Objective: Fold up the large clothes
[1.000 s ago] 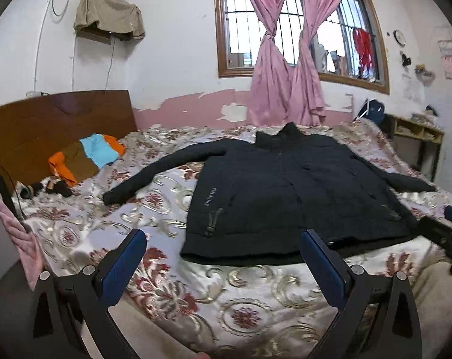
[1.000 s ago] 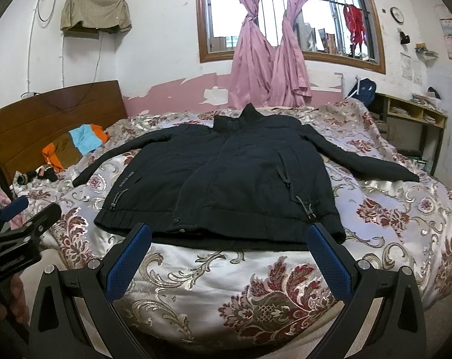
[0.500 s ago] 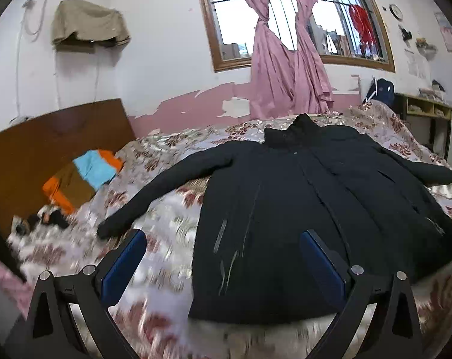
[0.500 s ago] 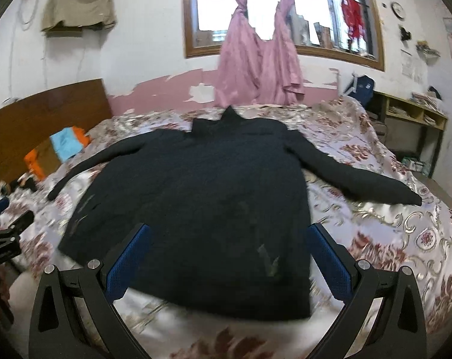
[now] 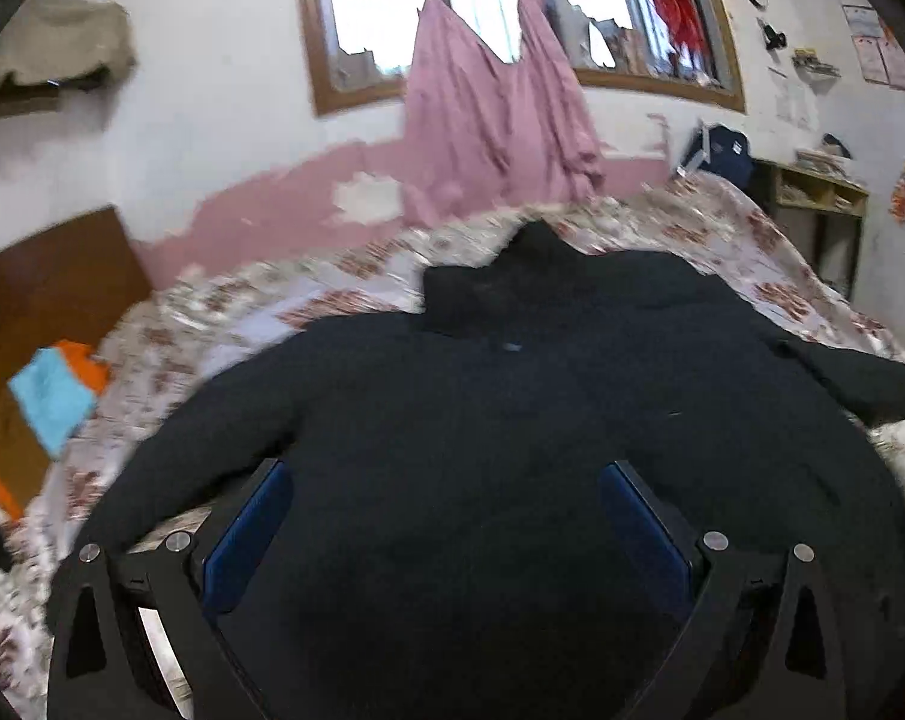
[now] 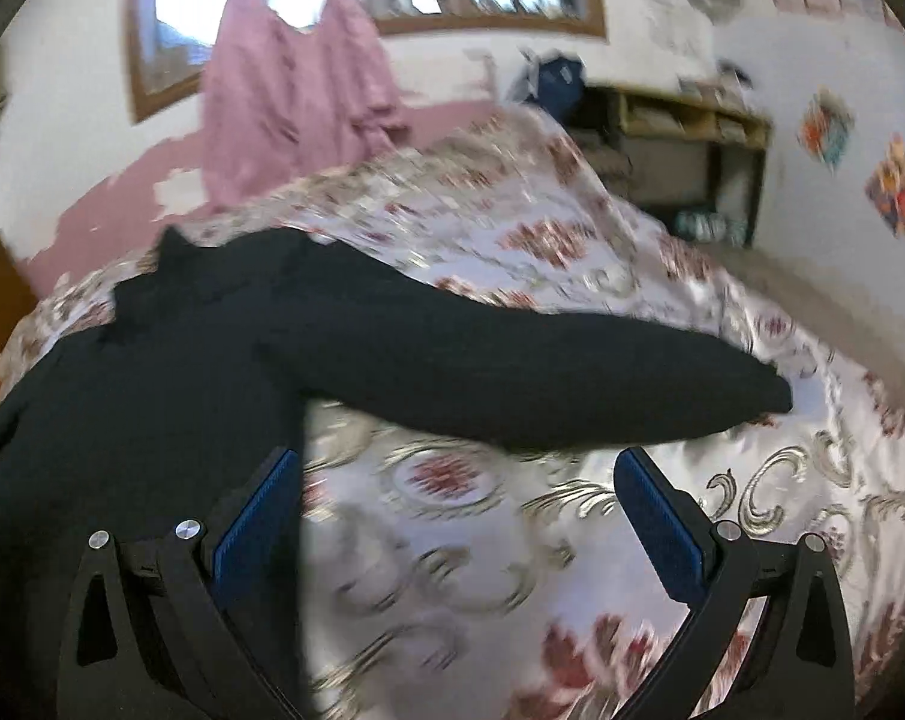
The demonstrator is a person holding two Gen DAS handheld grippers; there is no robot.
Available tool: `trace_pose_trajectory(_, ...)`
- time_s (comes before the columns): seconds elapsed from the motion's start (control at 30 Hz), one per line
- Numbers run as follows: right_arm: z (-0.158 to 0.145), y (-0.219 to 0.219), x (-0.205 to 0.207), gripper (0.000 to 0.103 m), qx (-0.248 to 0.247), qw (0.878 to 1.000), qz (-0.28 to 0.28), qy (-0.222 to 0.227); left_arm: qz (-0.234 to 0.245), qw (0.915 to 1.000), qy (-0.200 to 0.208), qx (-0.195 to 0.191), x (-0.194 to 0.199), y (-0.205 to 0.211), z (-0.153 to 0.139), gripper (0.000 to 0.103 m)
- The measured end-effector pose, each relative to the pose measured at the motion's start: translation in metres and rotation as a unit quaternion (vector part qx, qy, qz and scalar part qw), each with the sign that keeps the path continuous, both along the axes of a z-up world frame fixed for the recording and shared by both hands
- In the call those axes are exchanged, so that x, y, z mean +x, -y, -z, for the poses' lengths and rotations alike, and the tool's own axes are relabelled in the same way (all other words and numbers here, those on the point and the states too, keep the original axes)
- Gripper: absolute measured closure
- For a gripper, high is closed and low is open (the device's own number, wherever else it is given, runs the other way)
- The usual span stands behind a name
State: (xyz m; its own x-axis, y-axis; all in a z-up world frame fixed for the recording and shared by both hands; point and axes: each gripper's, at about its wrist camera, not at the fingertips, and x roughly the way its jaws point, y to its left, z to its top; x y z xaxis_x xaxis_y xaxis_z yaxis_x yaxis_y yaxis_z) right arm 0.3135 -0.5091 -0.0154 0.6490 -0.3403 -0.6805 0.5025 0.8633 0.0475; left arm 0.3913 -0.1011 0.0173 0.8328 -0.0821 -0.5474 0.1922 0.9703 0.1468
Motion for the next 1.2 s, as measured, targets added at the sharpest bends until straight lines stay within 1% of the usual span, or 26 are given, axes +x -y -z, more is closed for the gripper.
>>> trace_pose_trajectory(0.07, 0.016, 0.021, 0.02, 0.001, 0.009, 0.998, 0.026, -0.059, 0.009, 0.9994, -0.029, 0.016, 0.012, 0.022, 0.002, 0.0)
trace_pose_trajectory(0.1, 0.023, 0.034, 0.027, 0.001, 0.038, 0.996, 0.03, -0.076, 0.015, 0.9982, -0.05, 0.028, 0.021, 0.037, 0.003, 0.0)
trace_pose_trajectory(0.13, 0.03, 0.046, 0.03, 0.001, 0.072, 0.994, 0.034, -0.08, 0.021, 0.9966, -0.071, 0.036, 0.029, 0.052, 0.003, 0.0)
trace_pose_trajectory(0.2, 0.032, 0.065, 0.028, 0.001, 0.108, 0.989, 0.055, -0.08, 0.035, 0.9938, -0.098, 0.038, 0.04, 0.078, 0.0, 0.0)
trace_pose_trajectory(0.27, 0.034, 0.087, 0.023, 0.001, 0.134, 0.984, 0.096, -0.07, 0.051, 0.9912, -0.118, 0.032, 0.046, 0.105, -0.004, 0.0)
trace_pose_trajectory(0.33, 0.039, 0.111, 0.019, 0.001, 0.171, 0.975, 0.129, -0.056, 0.061, 0.9891, -0.132, 0.019, 0.057, 0.134, -0.009, 0.0)
trace_pose_trajectory(0.37, 0.045, 0.13, 0.014, 0.001, 0.209, 0.965, 0.151, -0.044, 0.065, 0.9884, -0.137, 0.01, 0.064, 0.148, -0.011, 0.0)
trace_pose_trajectory(0.4, 0.05, 0.14, 0.011, 0.001, 0.233, 0.957, 0.171, -0.032, 0.068, 0.9878, -0.14, 0.002, 0.071, 0.16, -0.012, 0.0)
trace_pose_trajectory(0.43, 0.057, 0.153, 0.008, 0.001, 0.264, 0.945, 0.194, -0.013, 0.07, 0.9872, -0.143, -0.008, 0.08, 0.177, -0.011, 0.0)
trace_pose_trajectory(0.47, 0.063, 0.16, 0.008, 0.001, 0.28, 0.938, 0.206, 0.0, 0.071, 0.987, -0.143, -0.013, 0.086, 0.188, -0.01, 0.0)
trace_pose_trajectory(0.5, 0.072, 0.169, 0.006, 0.001, 0.302, 0.925, 0.229, 0.021, 0.073, 0.9864, -0.146, -0.02, 0.096, 0.205, -0.008, 0.0)
trace_pose_trajectory(0.53, 0.079, 0.176, 0.007, 0.001, 0.318, 0.915, 0.246, 0.031, 0.077, 0.9855, -0.149, -0.024, 0.105, 0.218, -0.005, 0.0)
trace_pose_trajectory(0.6, 0.099, 0.188, 0.012, 0.001, 0.364, 0.888, 0.275, 0.053, 0.091, 0.9833, -0.155, -0.03, 0.121, 0.244, 0.004, 0.0)
trace_pose_trajectory(0.63, 0.108, 0.191, 0.015, 0.001, 0.385, 0.876, 0.285, 0.064, 0.097, 0.9822, -0.159, -0.028, 0.127, 0.254, 0.008, 0.0)
trace_pose_trajectory(0.7, 0.125, 0.198, 0.019, 0.001, 0.422, 0.847, 0.312, 0.084, 0.102, 0.98, -0.17, -0.008, 0.14, 0.274, 0.023, 0.0)
trace_pose_trajectory(0.77, 0.133, 0.198, 0.024, 0.001, 0.433, 0.834, 0.33, 0.089, 0.093, 0.9794, -0.179, 0.017, 0.152, 0.286, 0.037, 0.0)
trace_pose_trajectory(0.83, 0.136, 0.196, 0.029, 0.001, 0.431, 0.832, 0.338, 0.092, 0.082, 0.9775, -0.192, 0.029, 0.162, 0.294, 0.049, 0.0)
trace_pose_trajectory(0.87, 0.134, 0.191, 0.03, 0.004, 0.43, 0.832, 0.338, 0.094, 0.074, 0.9744, -0.209, 0.036, 0.167, 0.296, 0.059, 0.0)
trace_pose_trajectory(0.9, 0.134, 0.189, 0.033, 0.013, 0.425, 0.834, 0.338, 0.095, 0.072, 0.9721, -0.22, 0.035, 0.168, 0.294, 0.065, 0.0)
trace_pose_trajectory(0.93, 0.133, 0.19, 0.034, 0.018, 0.424, 0.835, 0.337, 0.095, 0.069, 0.9696, -0.232, 0.033, 0.171, 0.293, 0.071, 0.0)
trace_pose_trajectory(1.0, 0.132, 0.189, 0.037, 0.045, 0.419, 0.839, 0.337, 0.085, 0.068, 0.9662, -0.247, 0.027, 0.175, 0.29, 0.078, 0.0)
trace_pose_trajectory(1.03, 0.131, 0.189, 0.036, 0.054, 0.417, 0.841, 0.334, 0.081, 0.07, 0.963, -0.26, 0.022, 0.178, 0.289, 0.082, 0.0)
trace_pose_trajectory(1.07, 0.128, 0.19, 0.035, 0.068, 0.412, 0.846, 0.33, 0.08, 0.072, 0.9595, -0.272, 0.018, 0.181, 0.287, 0.084, 0.0)
trace_pose_trajectory(1.1, 0.123, 0.19, 0.033, 0.077, 0.406, 0.849, 0.326, 0.089, 0.076, 0.9565, -0.281, 0.015, 0.185, 0.287, 0.087, 0.0)
trace_pose_trajectory(1.13, 0.117, 0.189, 0.026, 0.081, 0.399, 0.853, 0.322, 0.098, 0.079, 0.9548, -0.286, 0.014, 0.186, 0.287, 0.088, 0.0)
trace_pose_trajectory(1.2, 0.094, 0.187, 0.027, 0.088, 0.366, 0.873, 0.303, 0.111, 0.093, 0.9503, -0.297, 0.012, 0.188, 0.285, 0.085, 0.0)
